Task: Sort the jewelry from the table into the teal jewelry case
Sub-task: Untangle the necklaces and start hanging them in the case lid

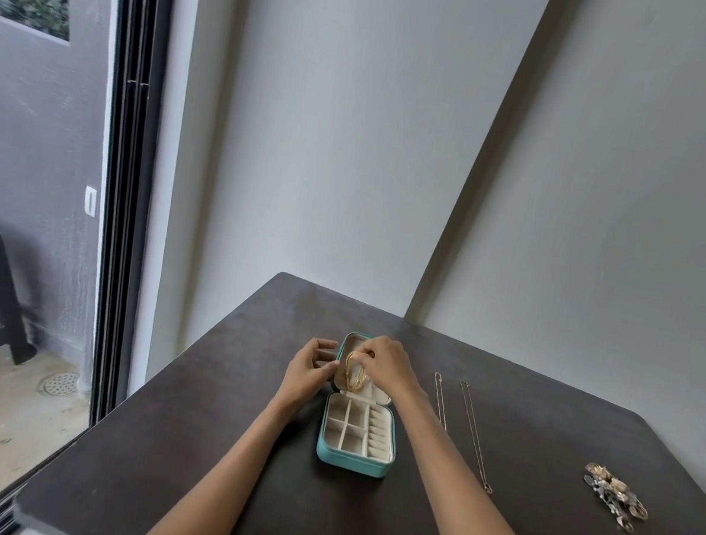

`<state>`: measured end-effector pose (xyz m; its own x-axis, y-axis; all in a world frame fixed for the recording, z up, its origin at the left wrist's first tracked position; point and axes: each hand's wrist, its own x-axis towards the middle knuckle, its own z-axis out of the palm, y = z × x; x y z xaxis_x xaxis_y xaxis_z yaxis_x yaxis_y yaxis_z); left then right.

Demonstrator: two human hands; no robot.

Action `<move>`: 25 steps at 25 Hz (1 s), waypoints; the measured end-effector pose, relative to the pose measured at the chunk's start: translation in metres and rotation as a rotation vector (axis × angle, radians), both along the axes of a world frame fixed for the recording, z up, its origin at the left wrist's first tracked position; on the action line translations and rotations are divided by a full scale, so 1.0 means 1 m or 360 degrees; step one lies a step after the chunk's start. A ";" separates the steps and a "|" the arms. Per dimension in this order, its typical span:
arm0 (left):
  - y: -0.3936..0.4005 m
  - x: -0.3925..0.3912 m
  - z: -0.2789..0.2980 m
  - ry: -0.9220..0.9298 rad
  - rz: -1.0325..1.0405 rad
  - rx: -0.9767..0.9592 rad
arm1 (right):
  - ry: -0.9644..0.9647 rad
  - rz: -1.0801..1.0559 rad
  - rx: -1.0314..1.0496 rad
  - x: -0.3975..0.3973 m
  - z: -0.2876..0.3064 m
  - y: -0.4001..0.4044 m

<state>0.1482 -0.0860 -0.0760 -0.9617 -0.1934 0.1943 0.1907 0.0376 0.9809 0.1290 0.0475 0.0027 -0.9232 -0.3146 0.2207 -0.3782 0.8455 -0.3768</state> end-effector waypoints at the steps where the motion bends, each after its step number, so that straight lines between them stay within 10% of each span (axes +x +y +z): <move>1: -0.001 -0.001 -0.001 0.0008 -0.0004 -0.0002 | 0.0034 0.0001 -0.0005 0.001 0.001 0.000; 25: -0.004 0.002 -0.003 0.0185 -0.0109 0.0042 | 0.0748 -0.0140 0.0426 0.001 -0.015 -0.004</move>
<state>0.1499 -0.0898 -0.0790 -0.9441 -0.1343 0.3011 0.3045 -0.0051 0.9525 0.1297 0.0435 -0.0124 -0.7697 -0.3427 0.5387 -0.3776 0.9247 0.0487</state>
